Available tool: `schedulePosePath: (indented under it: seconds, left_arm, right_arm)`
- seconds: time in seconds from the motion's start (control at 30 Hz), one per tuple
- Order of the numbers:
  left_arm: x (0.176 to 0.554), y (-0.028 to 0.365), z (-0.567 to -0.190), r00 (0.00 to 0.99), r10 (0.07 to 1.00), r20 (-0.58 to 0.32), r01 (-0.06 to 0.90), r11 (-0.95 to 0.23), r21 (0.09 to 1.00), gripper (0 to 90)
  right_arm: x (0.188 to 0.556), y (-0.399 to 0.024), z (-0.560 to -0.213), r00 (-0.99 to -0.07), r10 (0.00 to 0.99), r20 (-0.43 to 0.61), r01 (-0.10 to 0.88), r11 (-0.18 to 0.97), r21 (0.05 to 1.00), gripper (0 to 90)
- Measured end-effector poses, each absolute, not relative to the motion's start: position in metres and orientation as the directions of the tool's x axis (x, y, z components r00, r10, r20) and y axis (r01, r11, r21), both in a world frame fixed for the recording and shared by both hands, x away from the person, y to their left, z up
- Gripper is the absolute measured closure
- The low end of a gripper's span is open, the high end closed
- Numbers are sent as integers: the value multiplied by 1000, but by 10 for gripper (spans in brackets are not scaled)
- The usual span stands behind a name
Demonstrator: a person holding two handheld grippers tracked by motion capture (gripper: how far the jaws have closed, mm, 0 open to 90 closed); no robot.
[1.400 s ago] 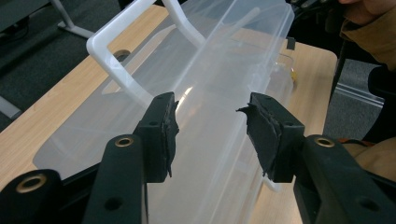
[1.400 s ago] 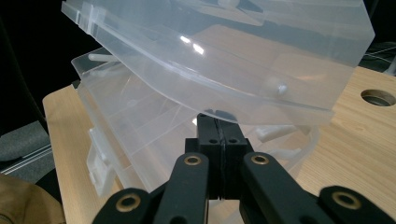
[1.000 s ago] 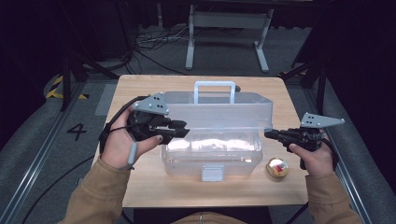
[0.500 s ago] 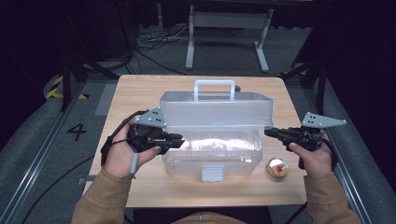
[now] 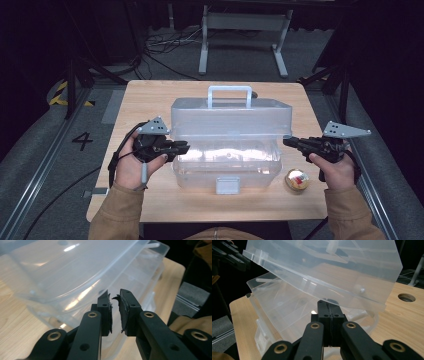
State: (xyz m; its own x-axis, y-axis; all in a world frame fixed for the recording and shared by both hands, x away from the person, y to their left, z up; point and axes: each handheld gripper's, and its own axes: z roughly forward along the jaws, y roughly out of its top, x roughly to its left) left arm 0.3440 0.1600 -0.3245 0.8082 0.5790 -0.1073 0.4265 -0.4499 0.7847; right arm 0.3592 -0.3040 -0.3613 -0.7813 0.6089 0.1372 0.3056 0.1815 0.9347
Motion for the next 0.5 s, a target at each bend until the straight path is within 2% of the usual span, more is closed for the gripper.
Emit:
schedulePosePath:
  seconds: [0.3, 0.5]
  left_arm:
    - [350, 166, -333, 768, 631, -107, 443, -403, 801, 891]
    - [354, 167, -335, 766, 635, -105, 436, -393, 809, 899]
  right_arm:
    - [357, -304, -364, -782, 608, 137, 303, 178, 936, 900]
    - [355, -304, -365, -783, 607, 137, 299, 175, 938, 900]
